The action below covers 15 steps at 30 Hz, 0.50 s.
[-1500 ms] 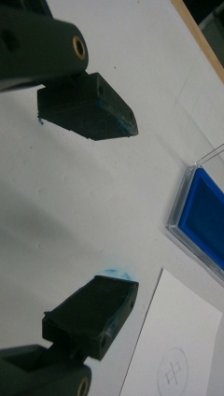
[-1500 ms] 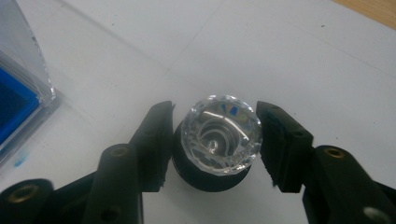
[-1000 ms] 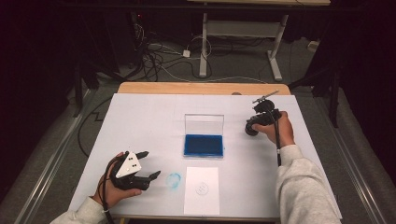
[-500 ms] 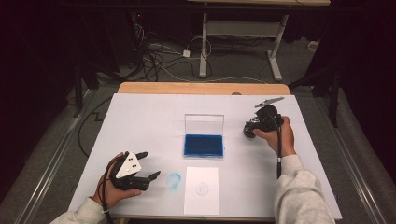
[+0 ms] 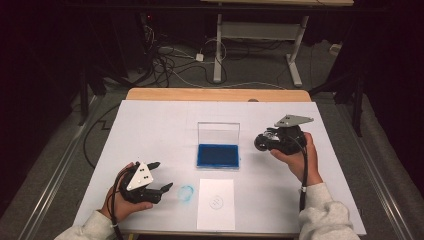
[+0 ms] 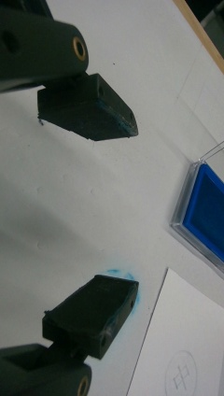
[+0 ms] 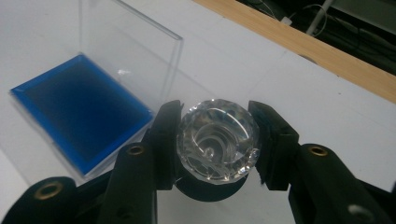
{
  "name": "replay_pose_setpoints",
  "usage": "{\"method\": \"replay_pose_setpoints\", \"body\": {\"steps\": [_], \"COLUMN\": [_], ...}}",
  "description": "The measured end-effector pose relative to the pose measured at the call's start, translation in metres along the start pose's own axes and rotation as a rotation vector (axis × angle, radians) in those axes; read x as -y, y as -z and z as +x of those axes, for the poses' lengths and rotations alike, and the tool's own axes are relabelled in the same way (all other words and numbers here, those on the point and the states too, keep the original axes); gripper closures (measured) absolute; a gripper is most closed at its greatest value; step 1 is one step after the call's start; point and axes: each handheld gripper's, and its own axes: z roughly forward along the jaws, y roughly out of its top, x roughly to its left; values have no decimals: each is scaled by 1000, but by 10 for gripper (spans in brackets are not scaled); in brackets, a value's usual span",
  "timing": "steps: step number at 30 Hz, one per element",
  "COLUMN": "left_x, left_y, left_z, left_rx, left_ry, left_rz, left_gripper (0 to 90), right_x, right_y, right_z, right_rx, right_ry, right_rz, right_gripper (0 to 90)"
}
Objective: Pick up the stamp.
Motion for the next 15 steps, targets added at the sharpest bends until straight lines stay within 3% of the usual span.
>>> {"method": "replay_pose_setpoints", "body": {"steps": [10, 15], "left_x": [1, 1], "left_y": [1, 0], "left_z": [0, 0], "left_rx": [-3, 3], "left_ry": [-1, 0], "left_rz": [5, 6], "left_gripper": [218, 218], "right_x": [-8, -10], "right_y": [16, 21], "right_z": [27, 34], "right_rx": [-41, -69], "right_ry": [71, 75], "right_rz": [-54, -76], "right_gripper": [569, 569]}}
